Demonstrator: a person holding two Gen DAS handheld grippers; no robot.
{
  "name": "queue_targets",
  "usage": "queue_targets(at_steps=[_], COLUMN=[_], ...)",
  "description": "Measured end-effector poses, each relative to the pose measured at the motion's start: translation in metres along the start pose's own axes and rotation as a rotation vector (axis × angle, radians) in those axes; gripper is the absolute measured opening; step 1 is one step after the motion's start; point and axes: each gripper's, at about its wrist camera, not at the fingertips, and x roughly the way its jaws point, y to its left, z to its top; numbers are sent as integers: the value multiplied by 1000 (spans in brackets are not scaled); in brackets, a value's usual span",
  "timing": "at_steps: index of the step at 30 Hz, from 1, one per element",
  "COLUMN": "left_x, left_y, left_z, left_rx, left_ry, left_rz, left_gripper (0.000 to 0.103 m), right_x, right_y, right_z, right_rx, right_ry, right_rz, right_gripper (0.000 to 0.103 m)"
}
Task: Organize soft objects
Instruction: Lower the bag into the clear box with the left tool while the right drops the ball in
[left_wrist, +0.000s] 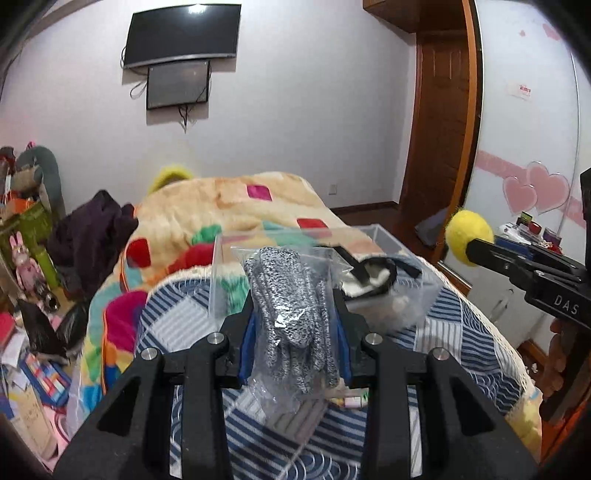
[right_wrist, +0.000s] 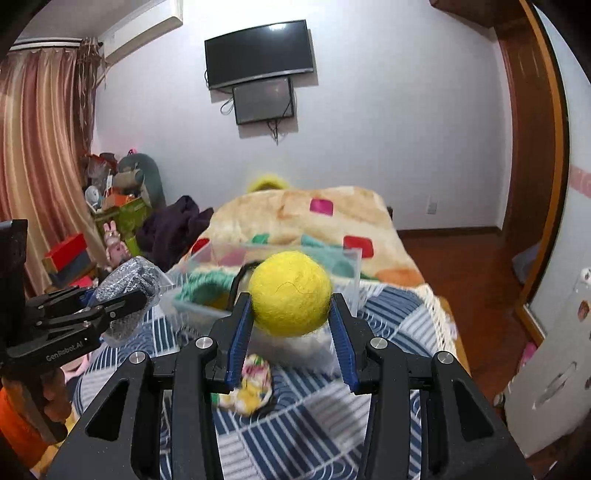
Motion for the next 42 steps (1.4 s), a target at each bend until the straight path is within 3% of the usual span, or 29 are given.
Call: queue_targets(at_steps=[6, 15, 24, 33, 39, 42], left_x=[29, 93, 121, 122, 111, 102], left_y=[-8, 2, 0, -3, -3, -2], left_z=[9, 17, 21, 14, 11, 11], left_rx=[20, -50, -50, -16, -11, -14], left_ry=[15, 131, 167, 184, 189, 179], left_rz=[22, -42, -26, 12, -11, -18], left_gripper=[35, 35, 35, 36, 46, 54], right_x=[21, 60, 79, 81, 76, 71], right_y=[-5, -12, -11, -11, -14, -18], right_z=[5, -2, -7, -11, -9, -9], right_rx=[-1, 29, 21, 6, 15, 35], right_ry=[8, 100, 169, 207, 210, 206], right_rz=[-35, -46, -57, -48, -43, -29], right_gripper=[38, 38, 38, 39, 41, 47])
